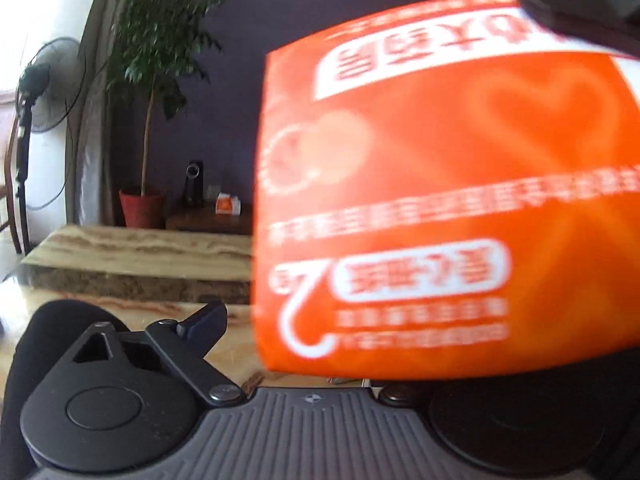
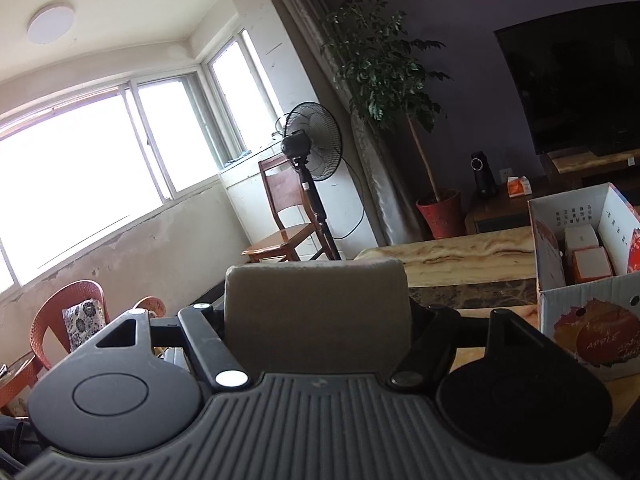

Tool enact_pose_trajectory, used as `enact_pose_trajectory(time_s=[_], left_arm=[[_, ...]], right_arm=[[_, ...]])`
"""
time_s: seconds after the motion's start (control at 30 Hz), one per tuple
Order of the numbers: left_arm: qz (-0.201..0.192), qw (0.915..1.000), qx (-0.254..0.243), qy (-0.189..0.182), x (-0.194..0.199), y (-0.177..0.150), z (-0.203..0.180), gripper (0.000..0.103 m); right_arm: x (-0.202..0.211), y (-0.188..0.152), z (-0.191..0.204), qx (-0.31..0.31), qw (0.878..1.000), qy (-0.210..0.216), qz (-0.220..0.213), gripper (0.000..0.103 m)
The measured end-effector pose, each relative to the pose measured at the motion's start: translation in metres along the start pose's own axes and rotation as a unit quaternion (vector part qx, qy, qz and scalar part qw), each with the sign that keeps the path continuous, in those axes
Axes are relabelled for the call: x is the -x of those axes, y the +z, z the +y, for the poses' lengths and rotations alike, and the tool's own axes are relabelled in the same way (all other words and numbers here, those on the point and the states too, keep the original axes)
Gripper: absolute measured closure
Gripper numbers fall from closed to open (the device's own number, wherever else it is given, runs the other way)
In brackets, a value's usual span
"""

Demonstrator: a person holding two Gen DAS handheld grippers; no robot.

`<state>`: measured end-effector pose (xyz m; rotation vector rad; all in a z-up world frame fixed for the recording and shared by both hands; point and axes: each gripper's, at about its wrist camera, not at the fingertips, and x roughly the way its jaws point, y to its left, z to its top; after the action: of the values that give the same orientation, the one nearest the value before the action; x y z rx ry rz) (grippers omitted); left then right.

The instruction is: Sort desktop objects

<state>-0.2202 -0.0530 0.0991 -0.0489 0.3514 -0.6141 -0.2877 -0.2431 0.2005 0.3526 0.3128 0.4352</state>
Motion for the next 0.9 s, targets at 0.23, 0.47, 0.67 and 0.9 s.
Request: enact_pose_trajectory(time_s=[0.23, 0.47, 0.67, 0.9], left_arm=[[-0.048, 0.9979, -0.018, 0.04, 0.013, 0.002, -0.001, 0.014], [-0.055, 0.9968, -0.05, 0.03, 0.015, 0.002, -0.011, 0.04], [-0.059, 0.9944, -0.083, 0.027, 0.016, 0.0, -0.023, 0.076], [-0.046, 0.995, -0.089, 0.005, 0.015, -0.003, -0.029, 0.103]], right_arm=[[0.004, -0.005, 0.018, 0.042, 0.999, 0.011, 0.001, 0.029], [0.005, -0.01, 0.034, 0.11, 0.994, 0.005, 0.013, 0.028], [0.009, -0.009, 0.028, 0.108, 0.994, 0.015, 0.026, 0.027], [0.014, -0.015, 0.026, 0.106, 0.994, 0.009, 0.028, 0.027]])
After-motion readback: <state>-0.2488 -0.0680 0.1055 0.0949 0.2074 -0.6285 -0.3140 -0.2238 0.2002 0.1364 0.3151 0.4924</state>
